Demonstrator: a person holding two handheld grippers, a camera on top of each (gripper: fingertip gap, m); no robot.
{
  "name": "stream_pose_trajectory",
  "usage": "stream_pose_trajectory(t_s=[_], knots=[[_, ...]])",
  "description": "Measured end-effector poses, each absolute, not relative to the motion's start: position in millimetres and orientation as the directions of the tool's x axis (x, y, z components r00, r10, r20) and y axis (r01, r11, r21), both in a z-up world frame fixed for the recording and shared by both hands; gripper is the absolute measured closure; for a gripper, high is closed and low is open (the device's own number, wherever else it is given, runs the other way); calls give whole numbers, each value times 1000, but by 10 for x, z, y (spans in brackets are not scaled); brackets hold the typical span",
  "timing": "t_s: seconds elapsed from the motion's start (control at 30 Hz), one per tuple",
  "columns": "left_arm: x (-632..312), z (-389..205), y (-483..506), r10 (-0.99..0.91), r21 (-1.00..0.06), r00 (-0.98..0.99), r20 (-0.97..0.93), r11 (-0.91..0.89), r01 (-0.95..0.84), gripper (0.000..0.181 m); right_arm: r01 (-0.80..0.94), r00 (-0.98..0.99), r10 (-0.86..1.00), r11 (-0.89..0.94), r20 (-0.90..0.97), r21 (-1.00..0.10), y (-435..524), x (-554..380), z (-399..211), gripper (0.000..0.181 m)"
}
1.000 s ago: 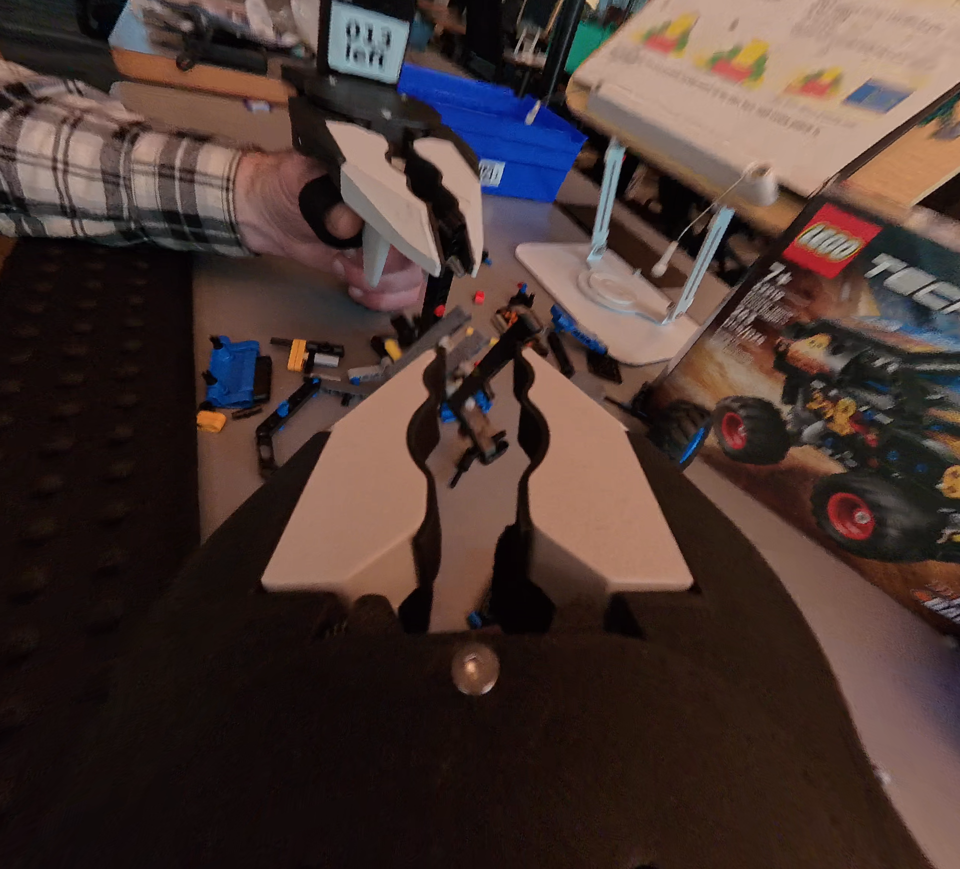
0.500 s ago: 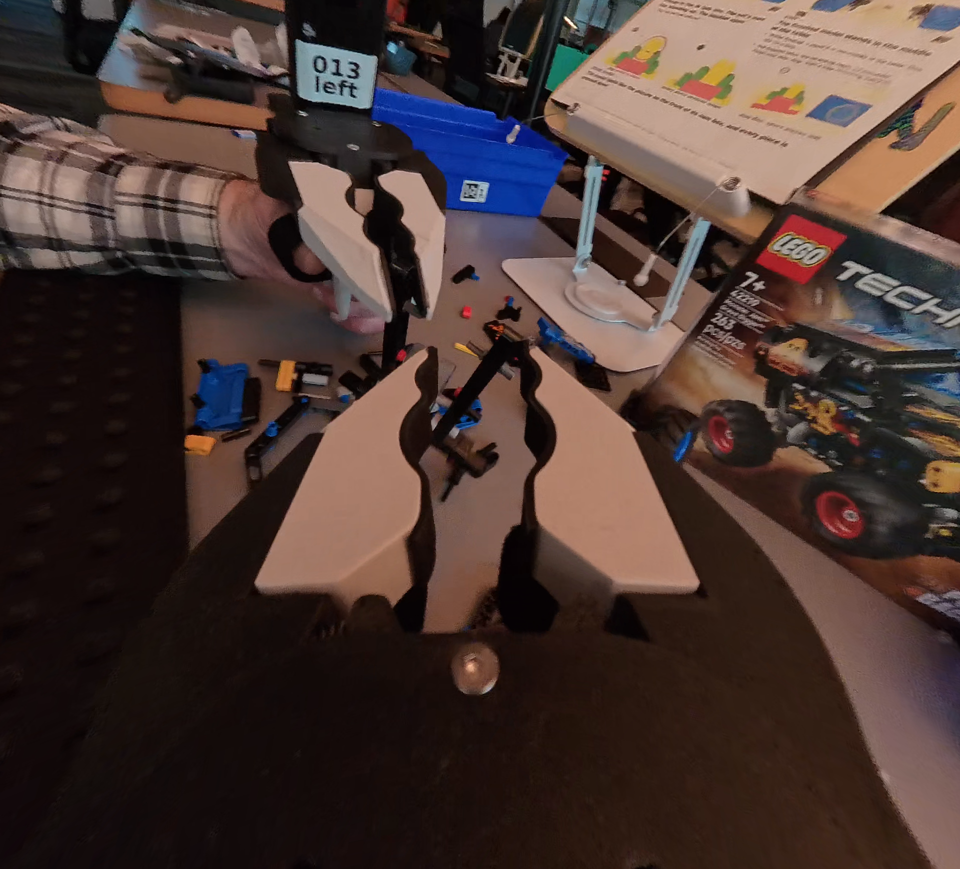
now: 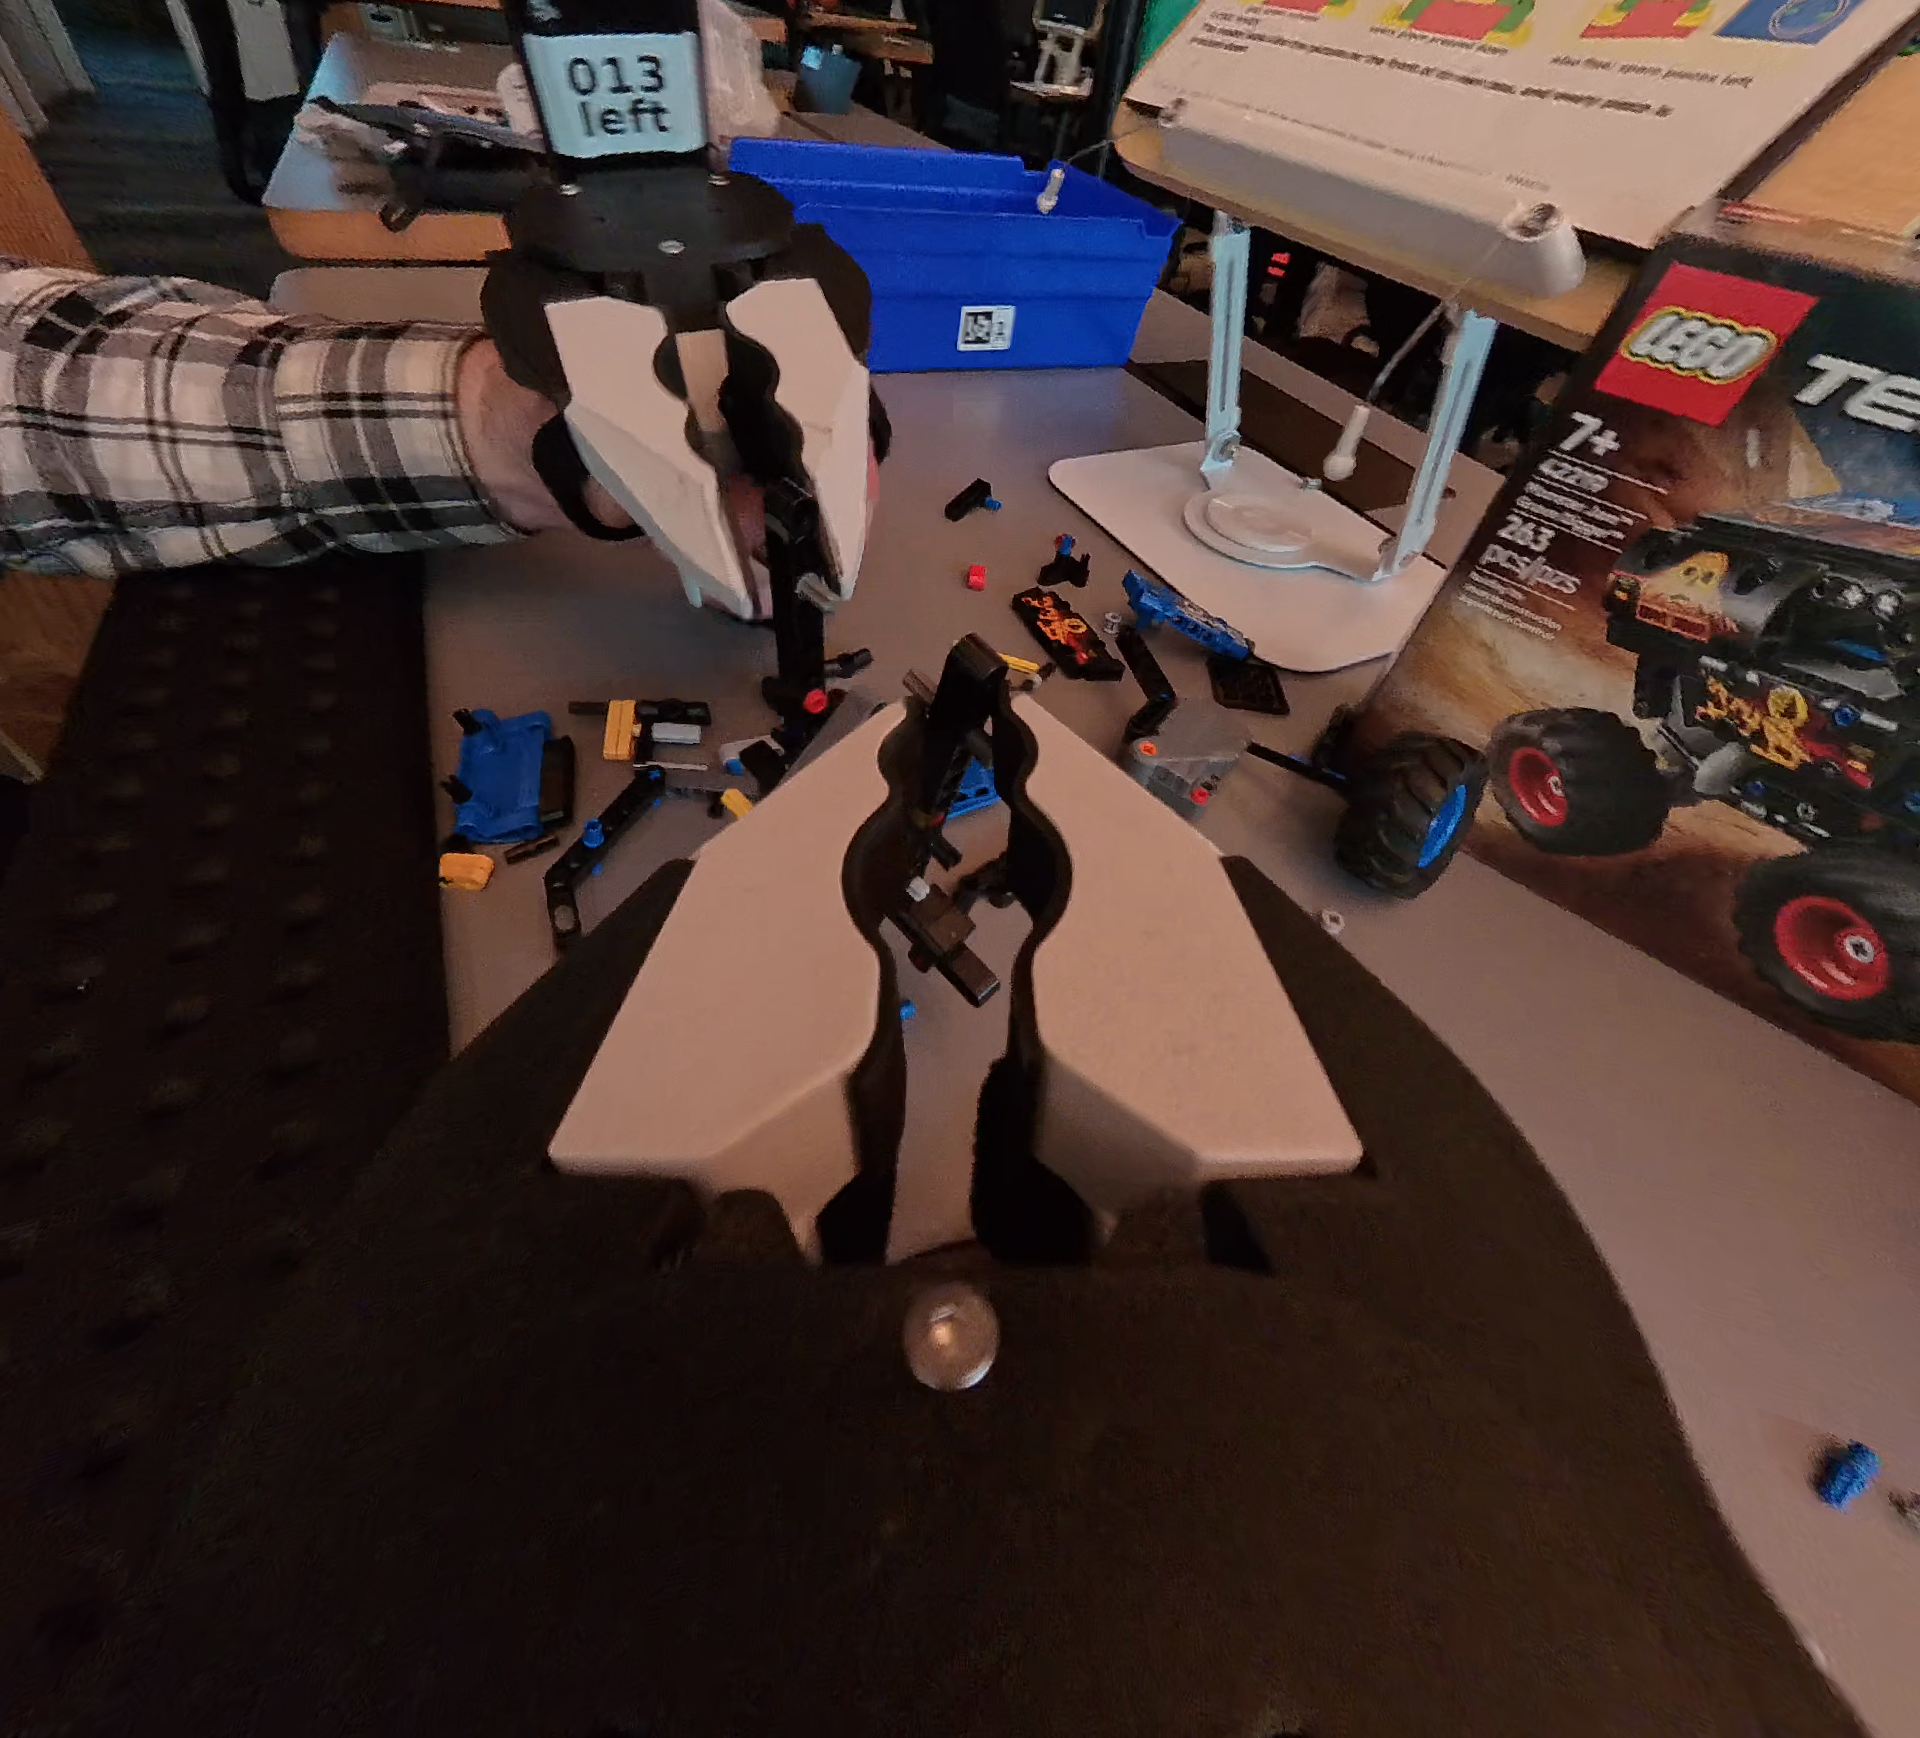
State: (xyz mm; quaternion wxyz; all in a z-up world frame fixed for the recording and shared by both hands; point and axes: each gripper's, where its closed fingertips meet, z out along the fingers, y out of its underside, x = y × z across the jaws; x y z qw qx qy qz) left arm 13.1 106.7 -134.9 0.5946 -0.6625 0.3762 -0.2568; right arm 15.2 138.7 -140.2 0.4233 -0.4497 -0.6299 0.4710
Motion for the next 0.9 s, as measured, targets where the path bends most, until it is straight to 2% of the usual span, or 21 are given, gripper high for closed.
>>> stream_pose_trajectory(t_s=[0.23,0.37,0.63,0.9], knots=[[140,-1510,1134,-773,-957,612,-168,-21,-289,174,188,-208,969,171,131,-967,1416,134,-1438,171],[76,-1450,1145,-764,-965,627,-154,-21,-262,176,75,-175,966,203,187,-976,1405,181,-1205,155],[138,-1492,1109,-787,-959,596,-162,-17,-283,177,-2,-210,932,302,296,-953,1233,235,-1089,164],[173,-1515,1091,-794,-952,582,-177,-11,-306,177,94,-304,892,378,336,-921,1034,116,-1336,177]])
